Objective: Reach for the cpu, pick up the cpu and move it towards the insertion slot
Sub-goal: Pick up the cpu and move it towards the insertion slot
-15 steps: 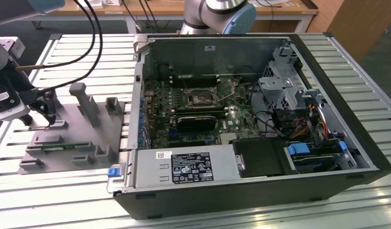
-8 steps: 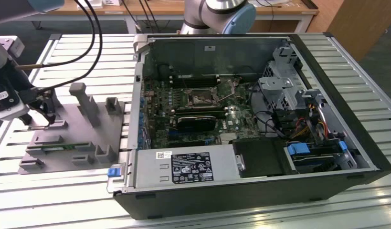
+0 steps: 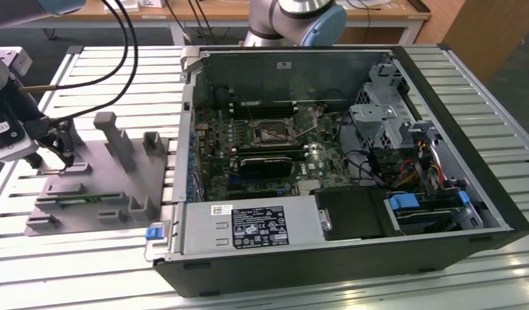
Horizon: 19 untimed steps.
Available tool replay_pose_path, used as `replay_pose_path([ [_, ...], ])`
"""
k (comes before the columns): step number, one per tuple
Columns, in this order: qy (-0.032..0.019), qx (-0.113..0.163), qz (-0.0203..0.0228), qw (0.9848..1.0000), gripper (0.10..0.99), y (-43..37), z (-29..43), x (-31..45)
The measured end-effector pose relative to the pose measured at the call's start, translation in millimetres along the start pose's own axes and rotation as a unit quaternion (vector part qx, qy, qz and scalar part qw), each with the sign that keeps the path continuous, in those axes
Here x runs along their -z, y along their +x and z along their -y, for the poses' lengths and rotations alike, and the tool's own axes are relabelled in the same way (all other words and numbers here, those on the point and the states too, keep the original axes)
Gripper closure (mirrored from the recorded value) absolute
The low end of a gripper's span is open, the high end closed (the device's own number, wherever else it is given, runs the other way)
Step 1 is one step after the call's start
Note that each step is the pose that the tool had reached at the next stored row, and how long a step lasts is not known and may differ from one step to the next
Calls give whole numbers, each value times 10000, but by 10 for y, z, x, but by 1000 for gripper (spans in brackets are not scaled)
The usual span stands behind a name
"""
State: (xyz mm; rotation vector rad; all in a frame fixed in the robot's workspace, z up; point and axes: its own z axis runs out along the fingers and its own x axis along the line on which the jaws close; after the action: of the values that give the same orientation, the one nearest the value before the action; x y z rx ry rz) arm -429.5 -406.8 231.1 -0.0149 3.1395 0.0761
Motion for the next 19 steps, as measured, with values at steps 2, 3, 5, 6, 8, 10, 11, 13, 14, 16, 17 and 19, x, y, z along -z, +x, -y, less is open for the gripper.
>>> replay_pose_path([
  [2,0,0,1,10000,545,0,-1,6],
  [3,0,0,0,10000,545,0,-1,10],
  [5,-1,0,1,10000,545,0,-1,15],
  [6,0,0,0,10000,545,0,-1,18],
  [8,-1,0,1,10000,545,0,-2,22],
  [10,0,0,0,10000,545,0,-2,26],
  [11,0,0,0,10000,545,0,-2,29],
  [13,0,0,0,10000,545,0,-2,35],
  [14,1,0,-1,10000,545,0,-2,41],
  [16,0,0,-1,10000,545,0,-3,54],
  [17,0,0,0,10000,545,0,-4,61],
  [19,0,0,0,10000,545,0,-4,75],
])
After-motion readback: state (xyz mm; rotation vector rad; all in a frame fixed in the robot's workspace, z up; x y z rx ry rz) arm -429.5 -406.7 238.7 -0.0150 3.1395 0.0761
